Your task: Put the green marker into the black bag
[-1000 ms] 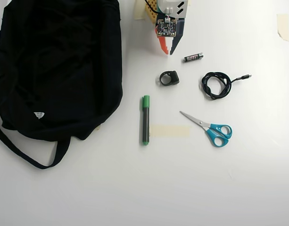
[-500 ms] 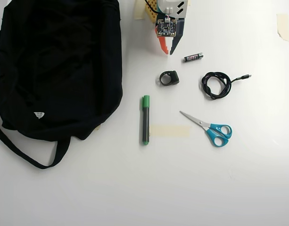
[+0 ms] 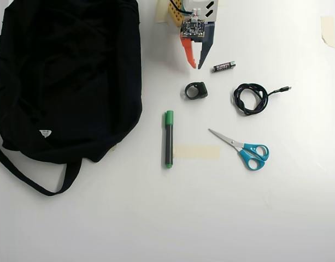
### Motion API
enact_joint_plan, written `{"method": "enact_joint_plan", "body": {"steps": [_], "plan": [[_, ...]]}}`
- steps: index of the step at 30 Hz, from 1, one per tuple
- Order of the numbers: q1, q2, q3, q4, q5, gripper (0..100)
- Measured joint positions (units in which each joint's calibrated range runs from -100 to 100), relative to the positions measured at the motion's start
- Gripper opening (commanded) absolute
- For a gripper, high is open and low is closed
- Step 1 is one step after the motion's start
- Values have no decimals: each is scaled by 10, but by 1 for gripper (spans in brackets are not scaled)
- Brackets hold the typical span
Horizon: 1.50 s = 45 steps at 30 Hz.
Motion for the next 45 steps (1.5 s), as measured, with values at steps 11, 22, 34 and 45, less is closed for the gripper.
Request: {"method": "enact_joint_plan", "body": {"steps": [11,22,34,45], "plan": [[10,131,-128,-96,0,2],[15,405,-365,-274,0,2],[15,730,-663,-384,2,2],[29,907,-872,-439,2,2]]}}
